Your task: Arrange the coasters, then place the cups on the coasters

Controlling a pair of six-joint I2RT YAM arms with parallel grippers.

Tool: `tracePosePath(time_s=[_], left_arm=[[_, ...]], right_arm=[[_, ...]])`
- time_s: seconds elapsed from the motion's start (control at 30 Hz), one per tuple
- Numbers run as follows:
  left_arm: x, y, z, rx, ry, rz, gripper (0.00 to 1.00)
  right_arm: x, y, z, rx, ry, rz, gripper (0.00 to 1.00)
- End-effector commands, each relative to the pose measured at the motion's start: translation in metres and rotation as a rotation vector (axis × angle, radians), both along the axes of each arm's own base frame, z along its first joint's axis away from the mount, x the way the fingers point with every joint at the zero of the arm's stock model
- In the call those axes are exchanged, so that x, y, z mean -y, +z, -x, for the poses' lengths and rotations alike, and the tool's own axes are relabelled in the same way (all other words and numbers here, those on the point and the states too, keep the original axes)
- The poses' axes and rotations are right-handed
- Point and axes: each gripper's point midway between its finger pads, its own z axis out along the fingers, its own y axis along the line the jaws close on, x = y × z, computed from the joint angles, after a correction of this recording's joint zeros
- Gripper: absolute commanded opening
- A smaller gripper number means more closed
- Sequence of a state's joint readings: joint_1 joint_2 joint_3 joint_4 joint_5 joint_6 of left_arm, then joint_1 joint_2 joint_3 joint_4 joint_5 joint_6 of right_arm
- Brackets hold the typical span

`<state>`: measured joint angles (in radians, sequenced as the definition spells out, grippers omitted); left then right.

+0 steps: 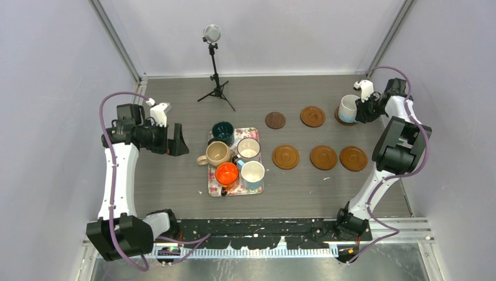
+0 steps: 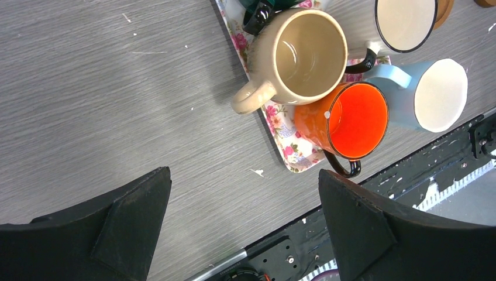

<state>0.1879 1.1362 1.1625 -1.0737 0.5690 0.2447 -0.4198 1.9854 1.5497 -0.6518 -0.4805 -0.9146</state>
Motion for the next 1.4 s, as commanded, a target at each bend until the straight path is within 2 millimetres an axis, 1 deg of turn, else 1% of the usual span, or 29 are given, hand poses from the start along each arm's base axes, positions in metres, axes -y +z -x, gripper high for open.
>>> tracePosePath(time_s=[0.0, 0.17, 0.3, 0.5, 0.7, 0.9, 0.93, 1.03, 1.1, 1.2, 1.37], left_arm=[[-0.001, 0.012, -0.005, 0.024, 0.007, -0.006, 1.00], [-0.003, 0.012, -0.007, 0.021, 0.013, -0.015, 1.00], [-0.006, 0.013, -0.008, 0.029, 0.020, -0.030, 1.00], [-0.007, 0.013, -0.009, 0.023, 0.025, -0.037, 1.00], [-0.009, 0.014, -0.010, 0.025, 0.030, -0.042, 1.00], [-0.008, 0.014, -0.010, 0.018, 0.030, -0.037, 1.00], [-0.008, 0.015, -0.010, 0.020, 0.028, -0.036, 1.00], [-0.008, 0.017, -0.009, 0.021, 0.027, -0.041, 1.00], [-0.008, 0.017, -0.008, 0.022, 0.025, -0.044, 1.00], [-0.009, 0.019, -0.008, 0.029, 0.025, -0.047, 1.00], [-0.005, 0.020, -0.007, 0.031, 0.016, -0.032, 1.00]], right_arm=[[0.013, 0.044, -0.040, 0.183, 0.026, 0.033, 0.01], [0.013, 0.040, -0.045, 0.187, 0.038, 0.023, 0.01], [0.014, 0.032, -0.048, 0.185, 0.039, 0.026, 0.01], [0.015, 0.020, -0.050, 0.186, 0.043, 0.029, 0.07], [0.013, 0.010, -0.043, 0.175, 0.078, 0.043, 0.16], [0.011, 0.007, -0.033, 0.168, 0.099, 0.047, 0.19], [0.012, 0.006, -0.031, 0.160, 0.103, 0.046, 0.21], [0.014, 0.003, -0.026, 0.145, 0.097, 0.050, 0.30], [0.016, 0.003, -0.024, 0.138, 0.091, 0.052, 0.35], [0.022, 0.010, -0.020, 0.143, 0.078, 0.054, 0.42], [0.034, 0.029, -0.015, 0.158, 0.050, 0.079, 0.57]])
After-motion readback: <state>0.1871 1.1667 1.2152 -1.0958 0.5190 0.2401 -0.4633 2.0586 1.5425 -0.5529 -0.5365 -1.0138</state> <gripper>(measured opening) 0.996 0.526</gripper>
